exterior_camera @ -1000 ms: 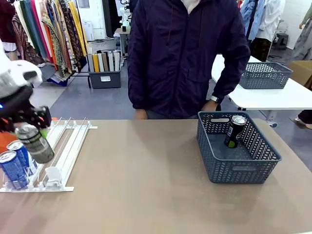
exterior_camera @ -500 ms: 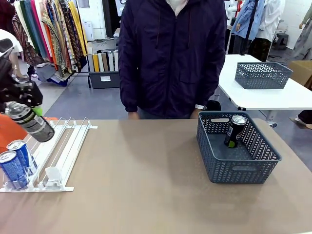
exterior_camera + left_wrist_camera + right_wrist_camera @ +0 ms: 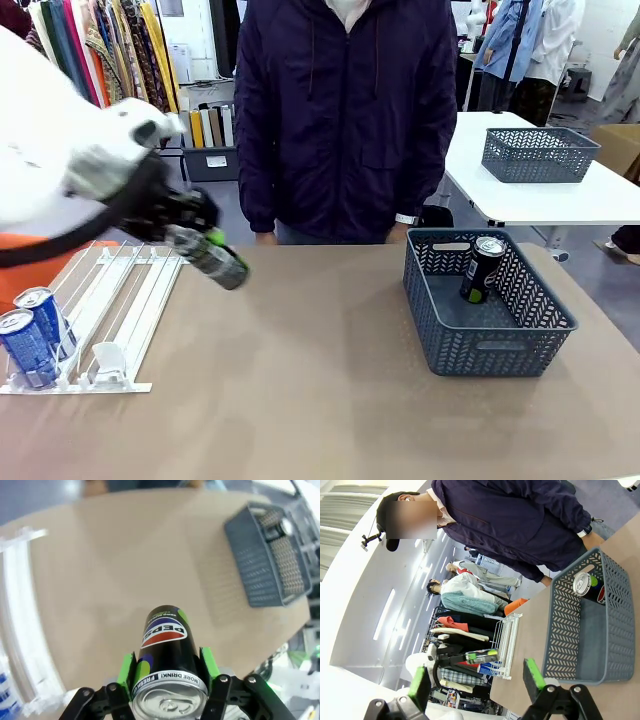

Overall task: Retrieve and store the cans from the dispenser.
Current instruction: Pick up the last remaining can from one row of the Automatic Can Dispenser and place it in the middle of the table.

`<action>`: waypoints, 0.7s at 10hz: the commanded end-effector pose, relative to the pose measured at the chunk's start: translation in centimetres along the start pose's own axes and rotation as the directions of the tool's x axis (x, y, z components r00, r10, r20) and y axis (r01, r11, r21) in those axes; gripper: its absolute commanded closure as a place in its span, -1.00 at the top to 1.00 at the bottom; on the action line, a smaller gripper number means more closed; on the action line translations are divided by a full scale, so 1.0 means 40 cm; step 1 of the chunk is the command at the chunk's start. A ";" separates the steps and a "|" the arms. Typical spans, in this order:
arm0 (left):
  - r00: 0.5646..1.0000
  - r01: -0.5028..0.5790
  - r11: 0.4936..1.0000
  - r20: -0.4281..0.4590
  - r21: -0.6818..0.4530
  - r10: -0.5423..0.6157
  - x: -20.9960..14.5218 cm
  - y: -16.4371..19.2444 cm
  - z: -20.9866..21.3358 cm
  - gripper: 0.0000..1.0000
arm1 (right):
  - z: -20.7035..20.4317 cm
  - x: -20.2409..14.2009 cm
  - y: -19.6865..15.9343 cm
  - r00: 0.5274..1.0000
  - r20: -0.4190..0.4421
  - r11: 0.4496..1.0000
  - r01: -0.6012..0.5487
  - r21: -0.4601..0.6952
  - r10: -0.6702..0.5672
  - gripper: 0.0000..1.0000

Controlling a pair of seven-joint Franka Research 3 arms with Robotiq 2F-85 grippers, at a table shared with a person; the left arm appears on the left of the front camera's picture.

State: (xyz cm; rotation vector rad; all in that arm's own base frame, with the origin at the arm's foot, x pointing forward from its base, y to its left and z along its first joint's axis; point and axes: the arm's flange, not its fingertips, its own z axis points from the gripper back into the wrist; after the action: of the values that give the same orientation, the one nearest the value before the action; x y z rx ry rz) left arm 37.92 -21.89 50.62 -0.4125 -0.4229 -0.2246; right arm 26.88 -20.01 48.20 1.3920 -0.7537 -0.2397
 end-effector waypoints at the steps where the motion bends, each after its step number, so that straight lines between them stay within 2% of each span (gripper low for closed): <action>1: 0.987 0.107 0.994 -0.114 -0.018 -0.109 0.083 -0.052 -0.109 -1.00 | -0.003 0.007 0.011 1.000 0.018 1.000 -0.002 0.026 0.002 1.00; 4: 0.959 0.201 0.976 -0.218 0.080 -0.179 0.107 -0.166 -0.260 -1.00 | -0.003 0.007 0.011 1.000 0.018 1.000 -0.002 0.026 0.002 1.00; 7: 0.924 0.272 0.945 -0.323 0.179 -0.204 0.101 -0.189 -0.362 -1.00 | -0.003 0.007 0.011 1.000 0.018 1.000 -0.002 0.026 0.002 1.00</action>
State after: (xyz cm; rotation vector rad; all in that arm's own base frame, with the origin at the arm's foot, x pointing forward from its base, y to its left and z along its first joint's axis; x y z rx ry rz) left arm 43.78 -34.34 42.07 -0.1401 -0.1962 -0.4780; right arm 26.89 -20.01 48.20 1.3921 -0.7535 -0.2396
